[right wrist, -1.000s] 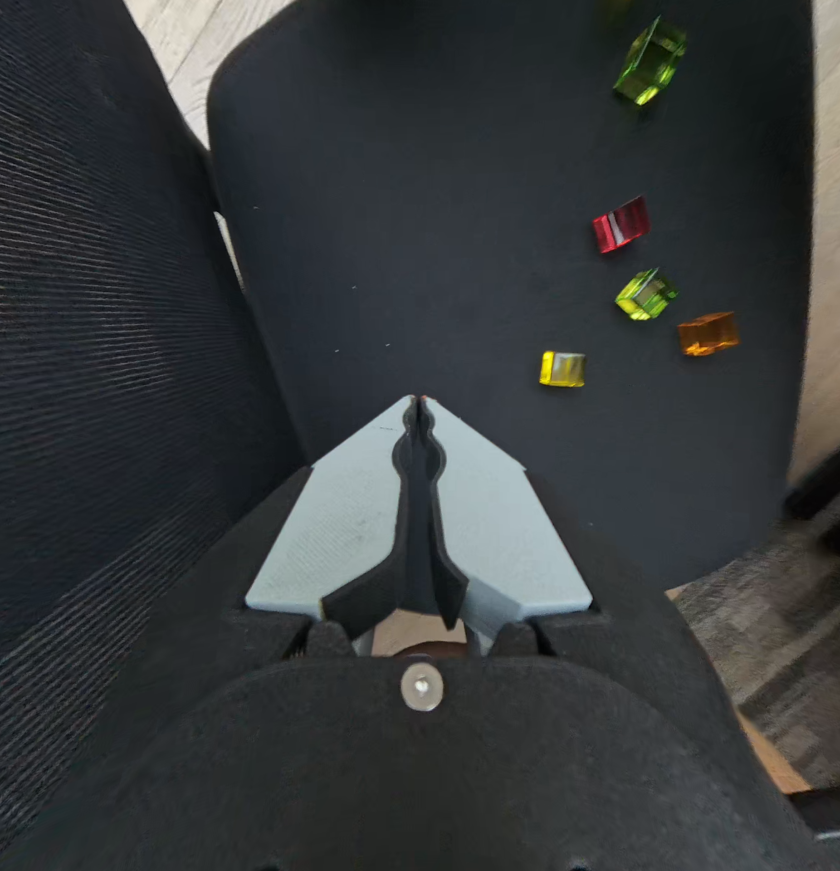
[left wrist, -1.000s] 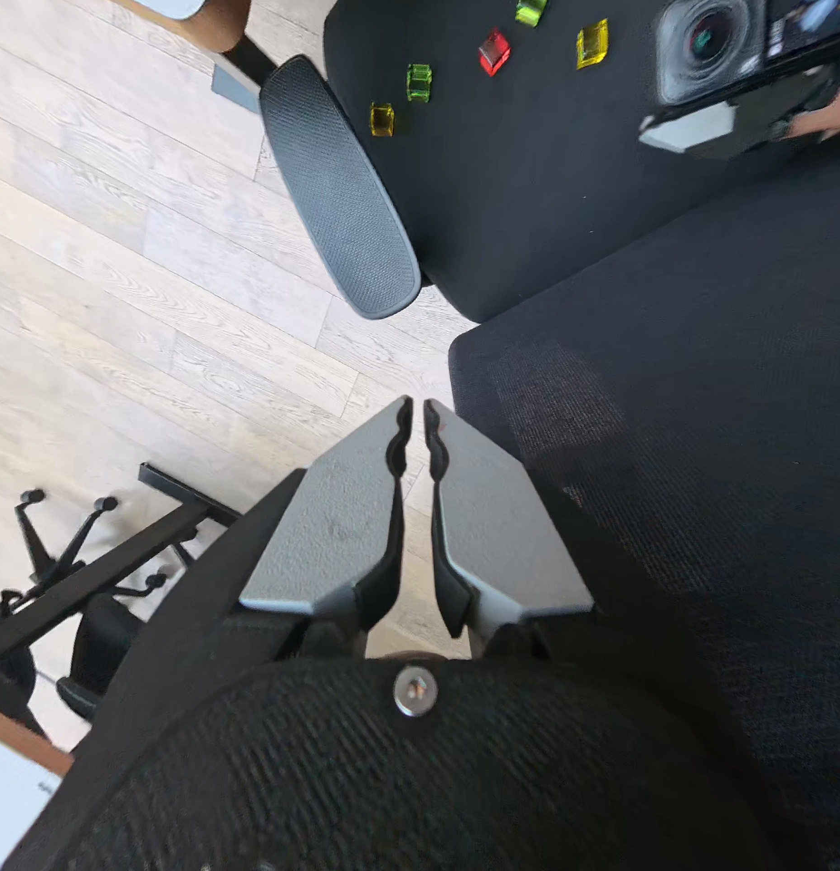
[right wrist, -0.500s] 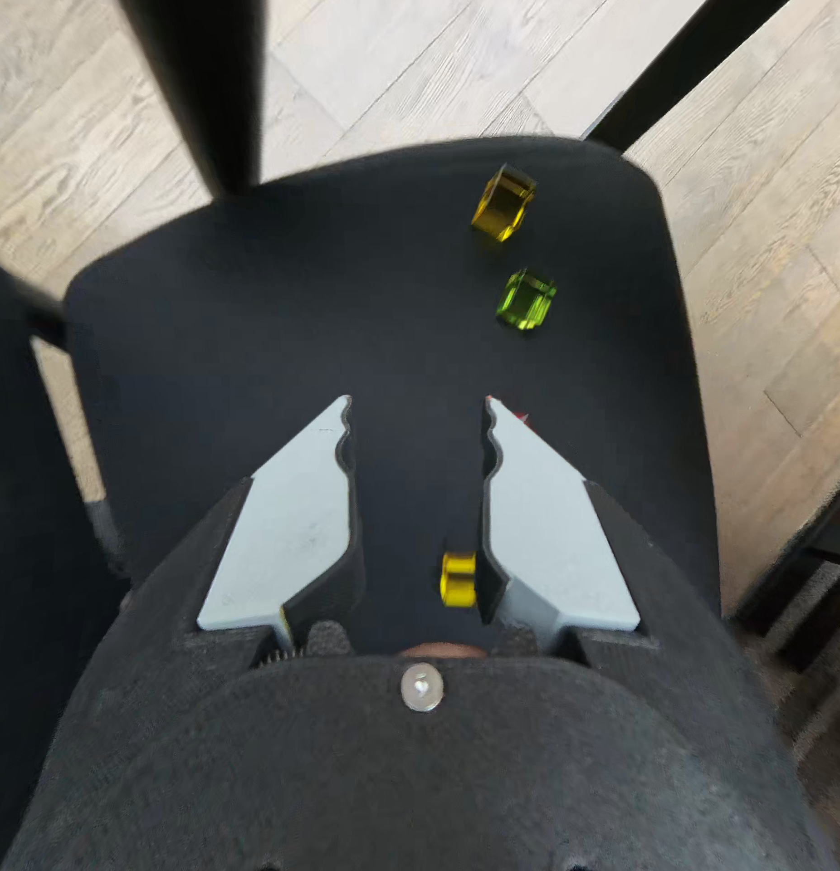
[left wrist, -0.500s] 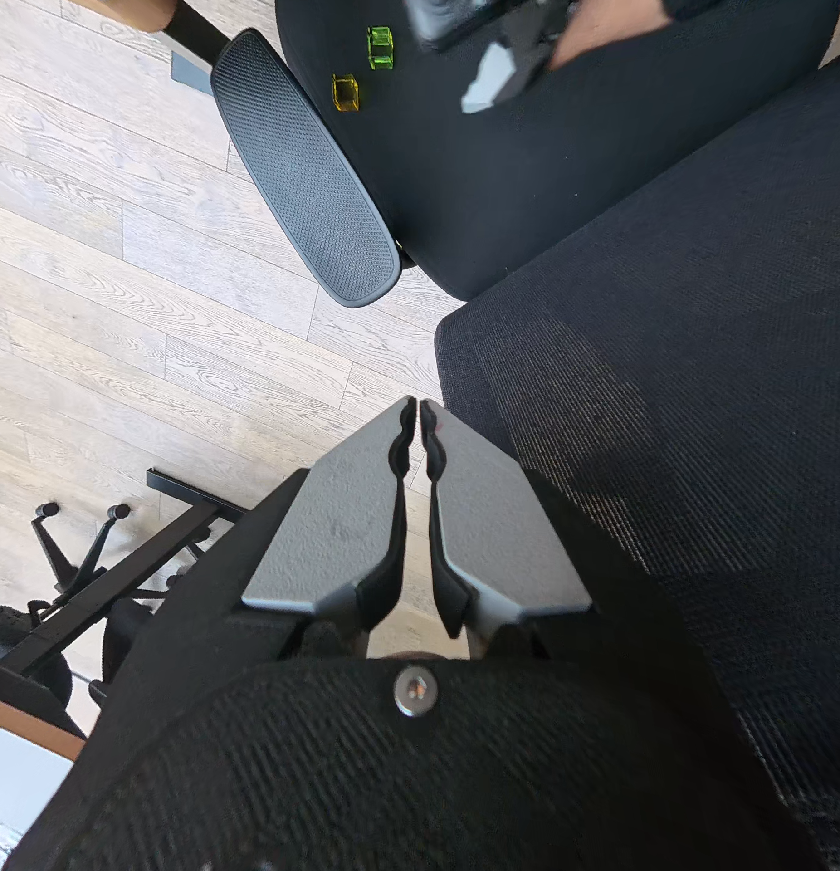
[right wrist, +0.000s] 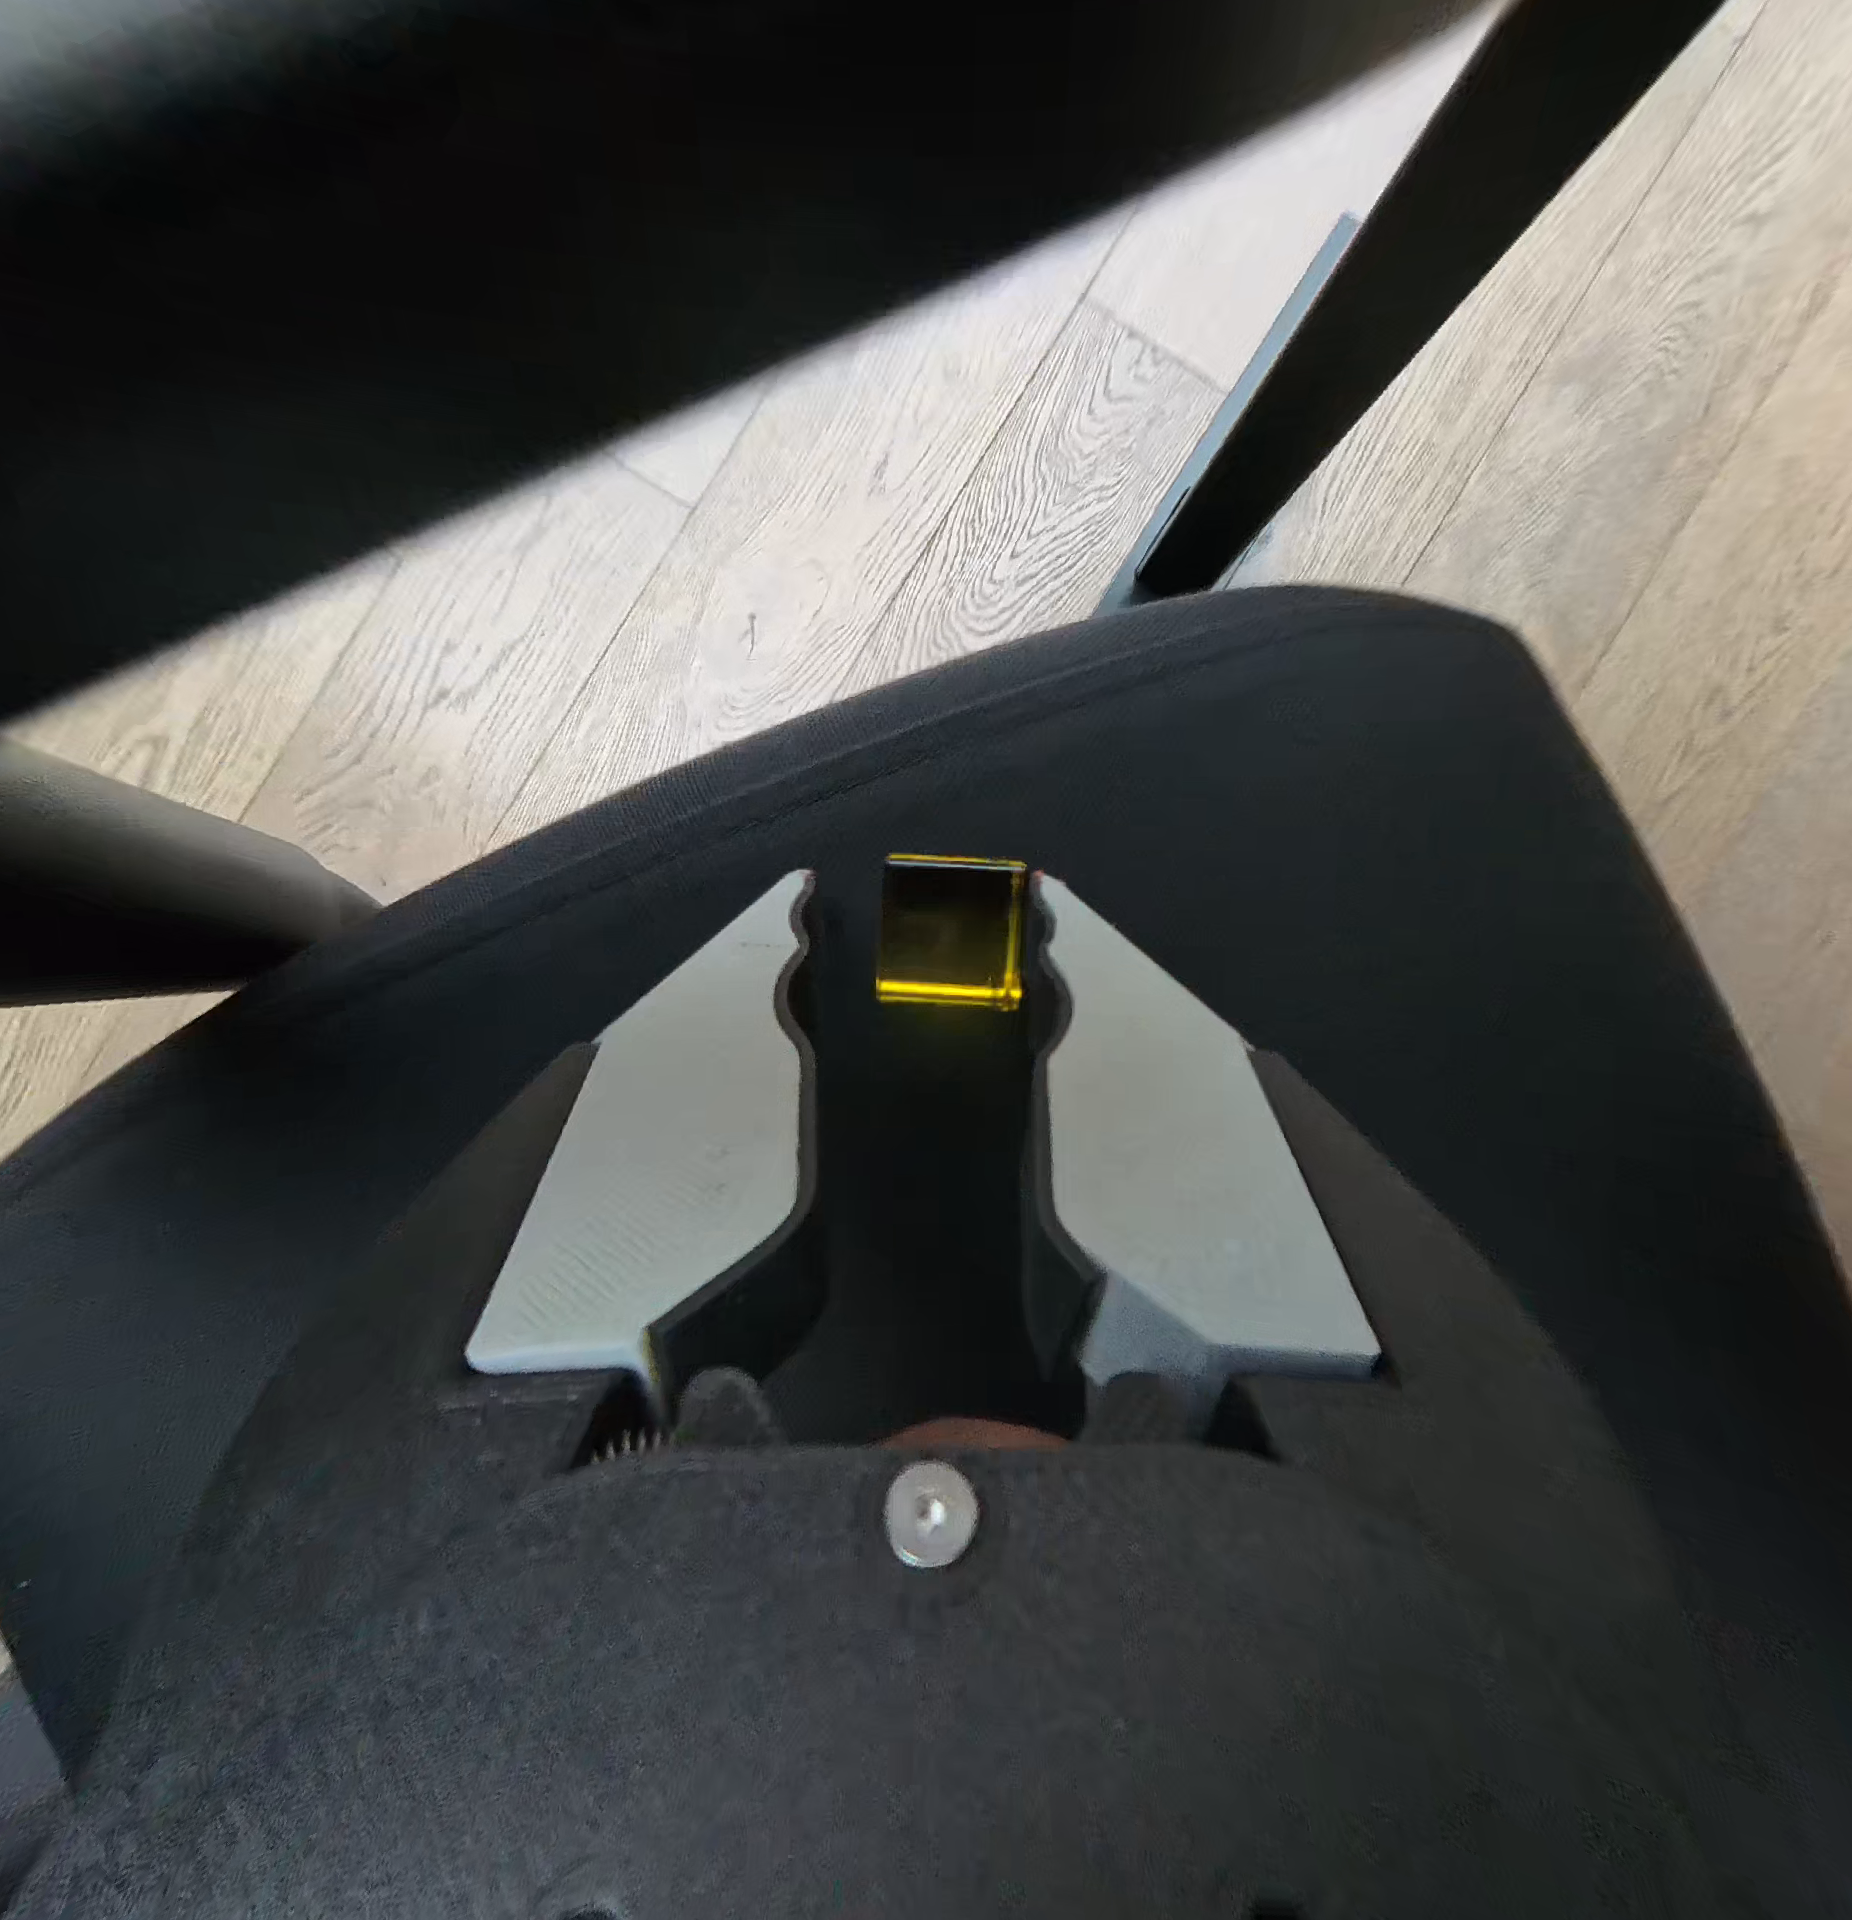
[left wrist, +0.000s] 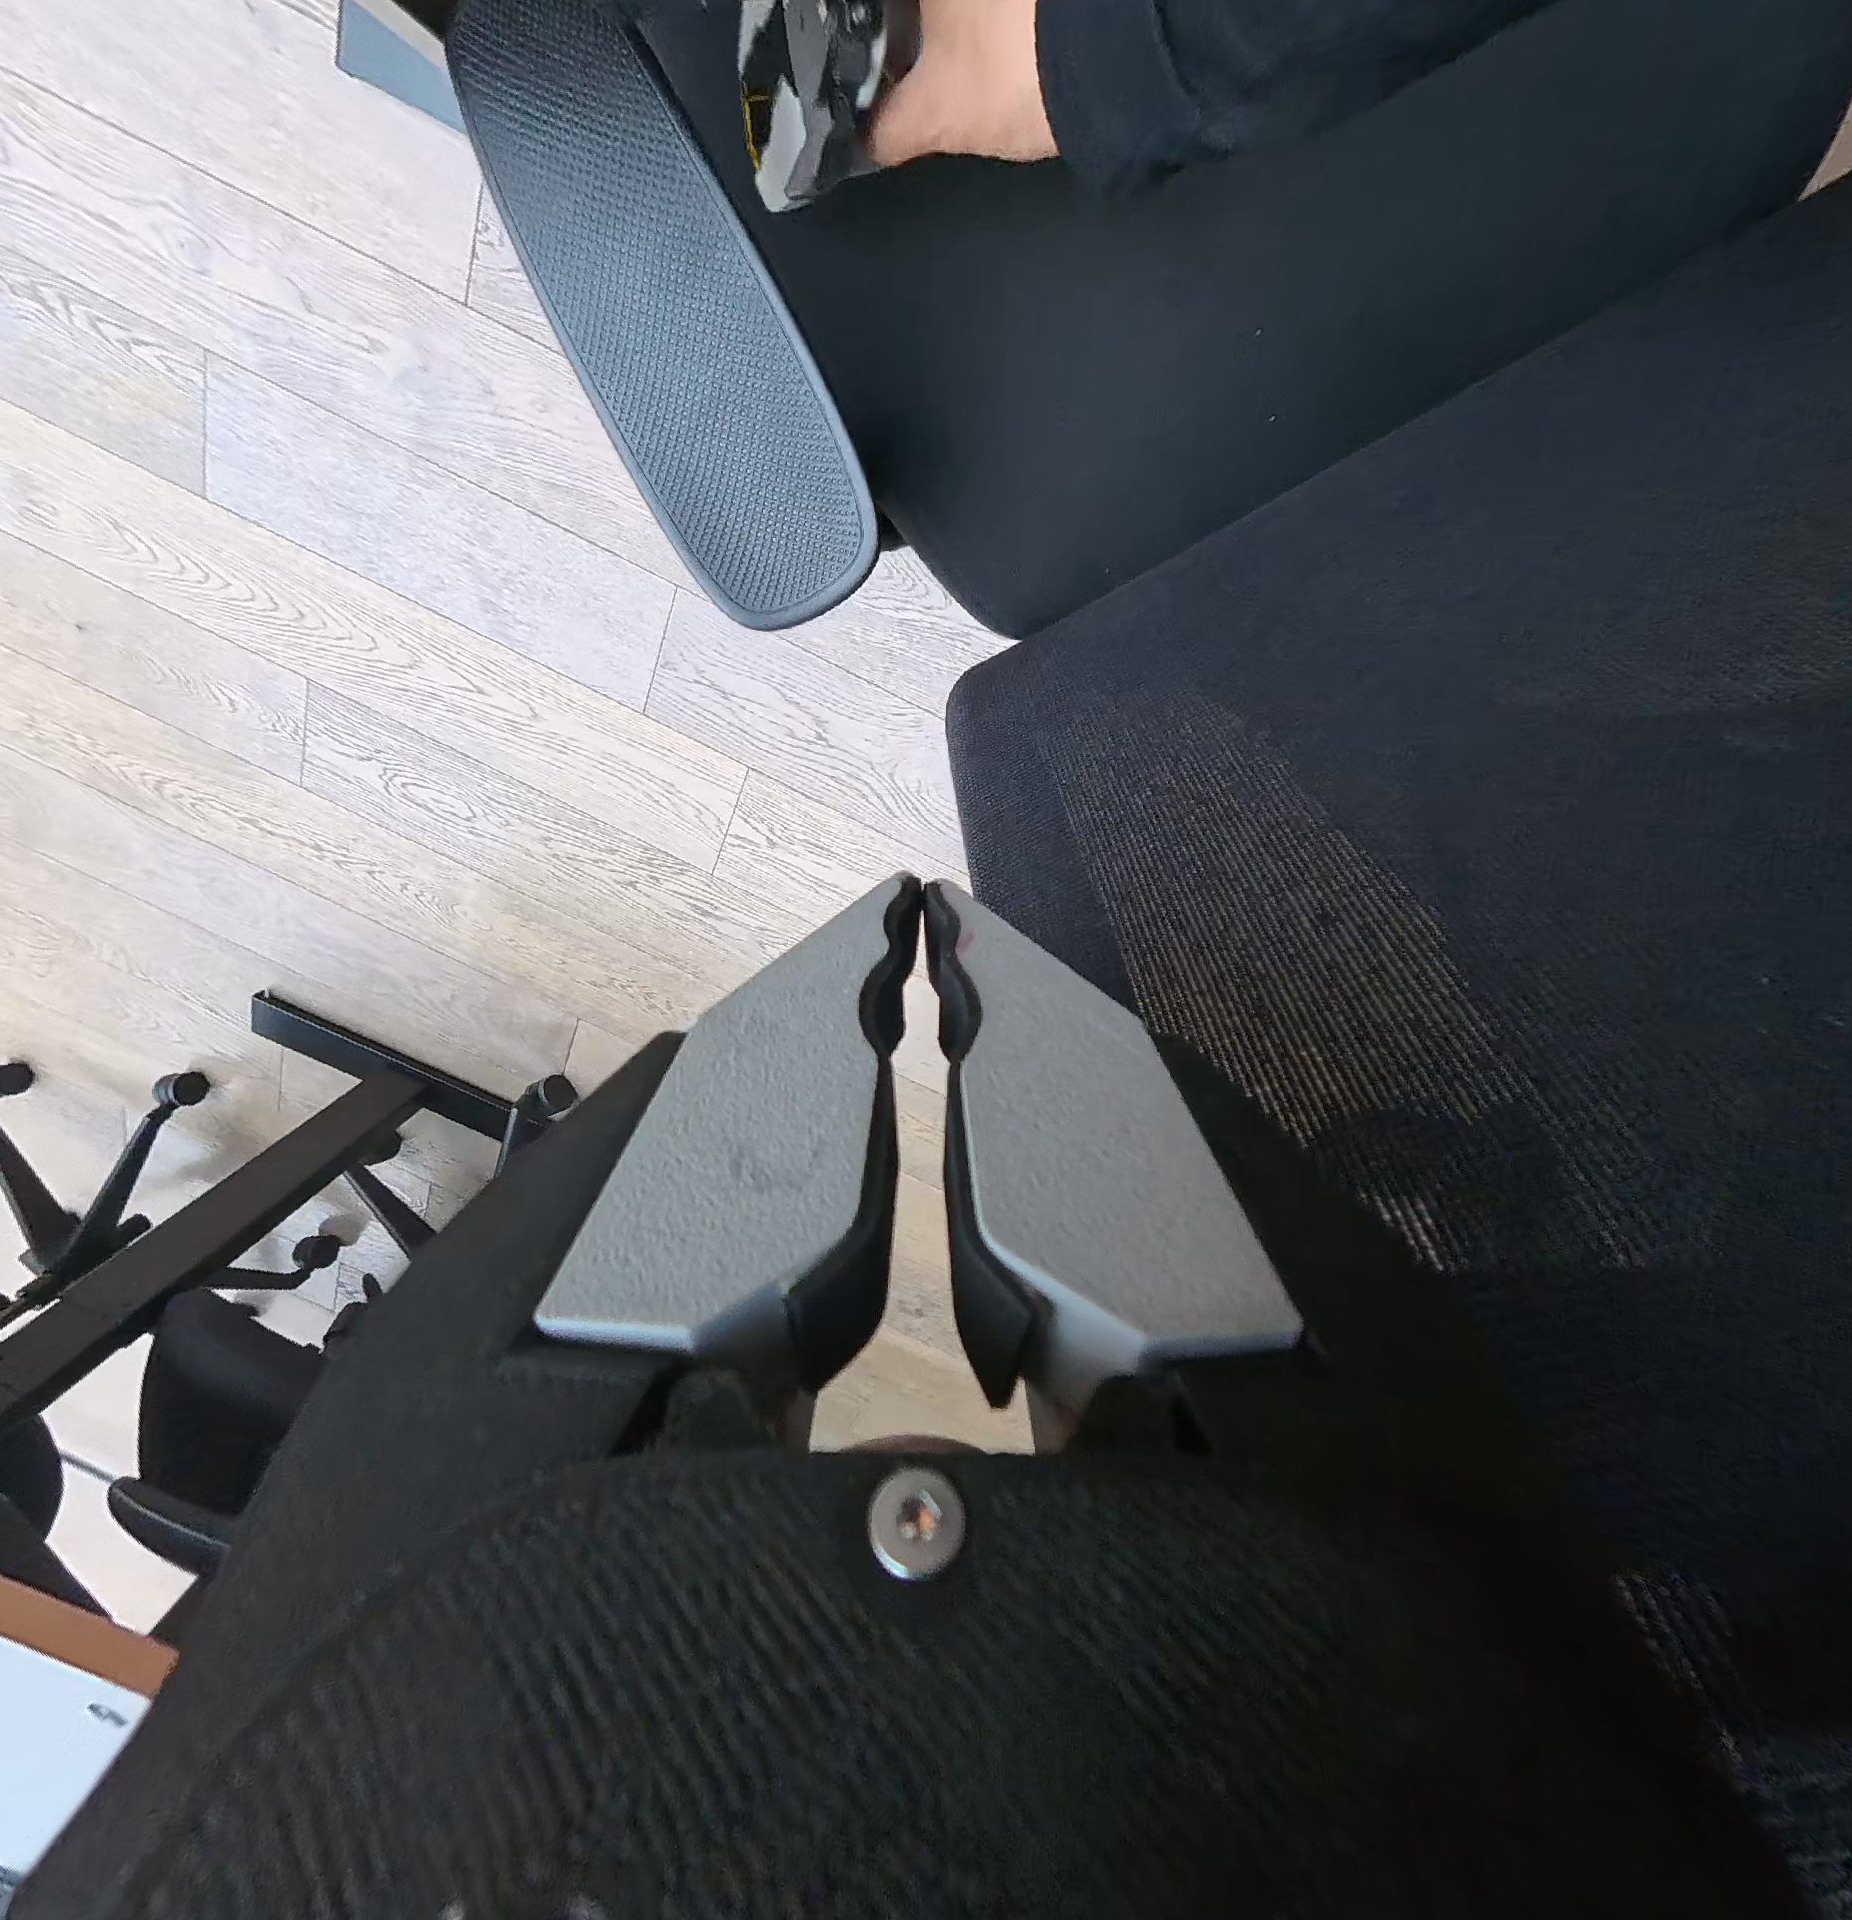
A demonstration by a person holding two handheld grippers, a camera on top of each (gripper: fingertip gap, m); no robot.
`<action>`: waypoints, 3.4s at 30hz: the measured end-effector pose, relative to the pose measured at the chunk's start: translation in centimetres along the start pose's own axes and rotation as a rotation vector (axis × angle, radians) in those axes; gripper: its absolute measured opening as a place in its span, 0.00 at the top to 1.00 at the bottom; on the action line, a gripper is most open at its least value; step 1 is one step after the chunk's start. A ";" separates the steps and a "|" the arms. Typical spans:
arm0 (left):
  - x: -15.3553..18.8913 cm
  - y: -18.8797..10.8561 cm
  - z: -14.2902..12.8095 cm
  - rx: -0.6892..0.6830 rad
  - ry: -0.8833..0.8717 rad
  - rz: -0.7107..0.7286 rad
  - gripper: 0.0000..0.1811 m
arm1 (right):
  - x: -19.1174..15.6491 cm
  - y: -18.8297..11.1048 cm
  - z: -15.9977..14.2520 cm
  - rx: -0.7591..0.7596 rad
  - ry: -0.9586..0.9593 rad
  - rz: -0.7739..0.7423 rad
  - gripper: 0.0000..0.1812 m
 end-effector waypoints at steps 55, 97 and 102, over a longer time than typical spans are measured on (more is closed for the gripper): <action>0.6 -2.2 3.9 0.120 0.153 0.222 1.00 | -5.6 -27.1 -18.4 -0.278 -0.228 -0.023 0.86; -0.7 -0.4 2.3 -0.032 0.060 0.202 1.00 | 3.1 -14.9 -23.2 -0.066 0.352 0.164 0.86; -0.3 -0.2 2.2 -0.040 0.051 0.175 1.00 | 4.8 -12.4 -20.3 0.053 0.372 0.154 0.86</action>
Point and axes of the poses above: each gripper's, where its closed fingertips meet, y out along the fingers, z out of its top, x = y × z across the jaws, the point moved 5 cm from there along -y, back along the fingers, and after that the axes turned 15 degrees about -x, right-handed, at the moved point
